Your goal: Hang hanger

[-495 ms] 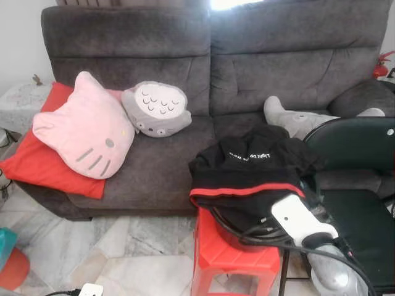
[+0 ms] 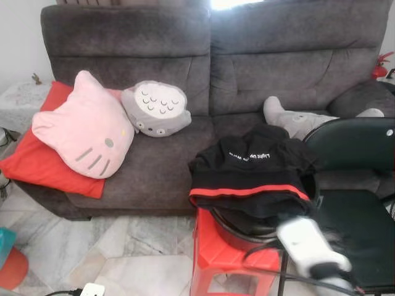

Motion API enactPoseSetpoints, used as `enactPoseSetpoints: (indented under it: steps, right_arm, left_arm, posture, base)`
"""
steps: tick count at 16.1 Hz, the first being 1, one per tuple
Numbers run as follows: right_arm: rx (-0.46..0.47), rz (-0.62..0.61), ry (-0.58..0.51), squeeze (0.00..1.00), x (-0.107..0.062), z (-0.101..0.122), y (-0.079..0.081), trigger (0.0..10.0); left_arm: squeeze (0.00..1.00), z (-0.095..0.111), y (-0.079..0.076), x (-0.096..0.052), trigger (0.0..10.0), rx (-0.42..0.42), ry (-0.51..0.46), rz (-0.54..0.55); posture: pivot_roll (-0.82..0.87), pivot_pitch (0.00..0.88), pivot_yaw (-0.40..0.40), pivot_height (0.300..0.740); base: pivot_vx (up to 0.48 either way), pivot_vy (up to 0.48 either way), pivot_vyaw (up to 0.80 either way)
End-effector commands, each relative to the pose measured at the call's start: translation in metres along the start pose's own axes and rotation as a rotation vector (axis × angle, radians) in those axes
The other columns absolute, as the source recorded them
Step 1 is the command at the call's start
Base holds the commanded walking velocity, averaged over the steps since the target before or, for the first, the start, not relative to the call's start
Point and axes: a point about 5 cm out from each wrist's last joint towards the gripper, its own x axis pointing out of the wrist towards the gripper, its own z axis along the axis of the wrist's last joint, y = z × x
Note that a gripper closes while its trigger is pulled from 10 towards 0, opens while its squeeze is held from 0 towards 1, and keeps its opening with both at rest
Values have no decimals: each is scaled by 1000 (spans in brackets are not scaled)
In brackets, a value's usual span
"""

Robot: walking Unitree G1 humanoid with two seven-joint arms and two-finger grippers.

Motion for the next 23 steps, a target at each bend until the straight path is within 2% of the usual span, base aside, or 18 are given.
enactPoseSetpoints:
  steps: [1,3,4,6,8,14,17,23]
  right_arm:
    - [6,-132,28,0,-1,-4,-16,10000]
    - [118,-332,145,0,-7,-21,-37,10000]
    - [145,-371,178,0,-10,-27,-40,10000]
    - [247,-368,276,0,-13,-44,-33,10000]
    - [260,-358,285,0,-10,-47,-30,10000]
    - [298,-265,271,0,21,-50,-22,10000]
    - [321,-181,254,0,30,-45,-10,10000]
    - [291,-90,235,0,34,-39,3,10000]
  left_arm:
    - [0,-3,1,0,10000,19,22,1]
    - [0,-3,2,-1,10000,21,21,3]
    - [0,-3,2,-1,10000,22,21,4]
    - [0,-3,2,-1,10000,24,23,4]
    - [0,-4,2,-1,10000,26,24,3]
    - [0,-5,1,-1,10000,37,26,-1]
    - [0,-5,2,-1,10000,29,25,4]
    - [0,-4,2,-1,10000,18,21,8]
  posture:
    - [-146,0,38,740]
    - [-143,0,38,740]
    - [-143,0,37,740]
    - [-143,0,38,740]
    - [-146,0,41,740]
    - [-140,0,41,740]
    - [-135,0,38,740]
    - [-125,0,33,740]
  base:
    - [0,0,0]
    - [0,0,0]
    - [0,0,0]
    - [0,0,0]
    - [0,0,0]
    - [0,0,0]
    - [0,0,0]
    - [0,0,0]
